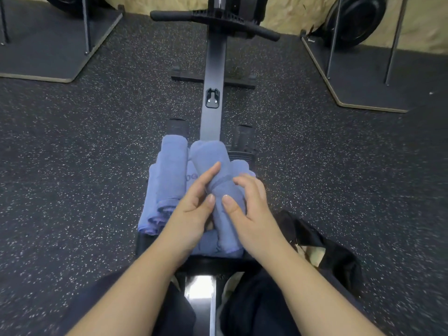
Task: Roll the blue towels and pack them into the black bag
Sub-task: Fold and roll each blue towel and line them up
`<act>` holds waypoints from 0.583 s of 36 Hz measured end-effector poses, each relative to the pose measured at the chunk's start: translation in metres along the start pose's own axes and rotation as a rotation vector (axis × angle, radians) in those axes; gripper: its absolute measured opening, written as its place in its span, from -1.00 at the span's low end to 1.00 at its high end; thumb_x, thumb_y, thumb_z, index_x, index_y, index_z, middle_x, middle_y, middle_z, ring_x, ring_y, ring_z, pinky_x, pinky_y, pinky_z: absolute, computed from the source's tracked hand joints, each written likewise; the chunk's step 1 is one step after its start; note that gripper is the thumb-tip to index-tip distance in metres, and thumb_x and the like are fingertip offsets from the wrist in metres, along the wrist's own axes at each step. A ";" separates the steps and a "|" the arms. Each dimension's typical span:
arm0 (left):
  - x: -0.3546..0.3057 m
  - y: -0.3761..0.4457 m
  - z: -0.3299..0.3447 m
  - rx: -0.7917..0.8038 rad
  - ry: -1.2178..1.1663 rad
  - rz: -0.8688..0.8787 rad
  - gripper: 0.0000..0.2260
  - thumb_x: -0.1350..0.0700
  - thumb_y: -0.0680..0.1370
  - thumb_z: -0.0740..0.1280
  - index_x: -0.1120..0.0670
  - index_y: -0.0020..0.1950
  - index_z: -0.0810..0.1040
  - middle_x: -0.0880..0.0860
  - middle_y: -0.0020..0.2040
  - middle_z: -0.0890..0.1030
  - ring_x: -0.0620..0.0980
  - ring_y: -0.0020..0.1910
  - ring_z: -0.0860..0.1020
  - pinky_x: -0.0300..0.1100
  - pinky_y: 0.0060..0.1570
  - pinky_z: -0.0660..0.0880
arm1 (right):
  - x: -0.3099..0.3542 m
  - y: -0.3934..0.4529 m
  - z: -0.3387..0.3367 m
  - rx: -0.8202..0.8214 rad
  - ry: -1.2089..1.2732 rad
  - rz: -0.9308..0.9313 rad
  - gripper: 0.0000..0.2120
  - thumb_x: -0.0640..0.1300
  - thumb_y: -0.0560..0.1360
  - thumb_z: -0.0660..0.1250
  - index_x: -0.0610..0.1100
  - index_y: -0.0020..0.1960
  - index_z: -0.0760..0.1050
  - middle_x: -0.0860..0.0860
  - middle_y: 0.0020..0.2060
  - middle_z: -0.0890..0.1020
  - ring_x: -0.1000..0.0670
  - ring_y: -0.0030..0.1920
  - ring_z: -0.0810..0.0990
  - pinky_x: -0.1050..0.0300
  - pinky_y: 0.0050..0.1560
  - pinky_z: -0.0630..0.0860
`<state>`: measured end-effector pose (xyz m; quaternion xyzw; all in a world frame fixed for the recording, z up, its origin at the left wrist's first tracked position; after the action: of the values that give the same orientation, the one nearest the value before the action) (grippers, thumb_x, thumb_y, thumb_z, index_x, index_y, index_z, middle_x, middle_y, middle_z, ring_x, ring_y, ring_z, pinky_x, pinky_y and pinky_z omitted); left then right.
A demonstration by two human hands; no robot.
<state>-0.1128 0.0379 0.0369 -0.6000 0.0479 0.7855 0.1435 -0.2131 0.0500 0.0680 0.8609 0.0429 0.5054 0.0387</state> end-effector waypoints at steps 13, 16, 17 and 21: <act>-0.012 -0.024 -0.030 -0.203 0.429 0.156 -0.54 0.35 0.61 0.18 -0.23 0.20 0.46 -0.22 -0.02 0.59 -0.29 -0.06 0.53 -0.42 0.05 0.42 | 0.000 -0.009 0.004 -0.088 -0.154 0.024 -0.69 -0.18 0.58 0.25 -0.15 0.32 0.36 0.09 0.18 0.21 0.34 -0.07 0.23 0.35 0.06 0.22; -0.030 -0.025 -0.048 -0.284 0.769 0.306 -0.56 0.37 0.56 0.25 -0.15 0.24 0.48 -0.14 0.12 0.53 -0.27 0.12 0.46 -0.41 0.17 0.33 | -0.008 -0.001 -0.007 -0.164 -0.206 0.086 -0.70 -0.15 0.60 0.20 -0.13 0.33 0.35 0.11 0.16 0.17 0.25 -0.09 0.26 0.28 -0.06 0.22; -0.032 -0.024 -0.053 -0.303 0.843 0.313 -0.57 0.36 0.56 0.26 -0.11 0.27 0.49 -0.11 0.16 0.52 -0.19 0.20 0.43 -0.34 0.24 0.31 | -0.012 0.002 -0.011 -0.188 -0.223 0.107 -0.71 -0.14 0.61 0.19 -0.12 0.32 0.35 0.11 0.17 0.17 0.18 -0.07 0.31 0.27 -0.09 0.21; -0.024 -0.011 -0.071 -0.360 1.073 0.152 -0.61 0.17 0.59 0.28 -0.10 0.40 0.43 -0.05 0.42 0.38 -0.01 0.52 0.12 0.05 0.48 0.03 | -0.030 0.016 -0.021 -0.243 -0.280 0.208 -0.75 -0.11 0.62 0.14 -0.08 0.29 0.34 0.03 0.26 0.21 -0.06 -0.12 0.46 0.13 -0.12 0.29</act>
<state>-0.0376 0.0271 0.0410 -0.9248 0.0225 0.3747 -0.0623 -0.2458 0.0316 0.0542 0.9116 -0.1131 0.3836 0.0954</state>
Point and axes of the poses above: each hand's wrist, its own y-axis towards the middle knuckle, its own z-axis out of the palm, x = y × z, the point moved 10 cm from there along y, towards the middle knuckle
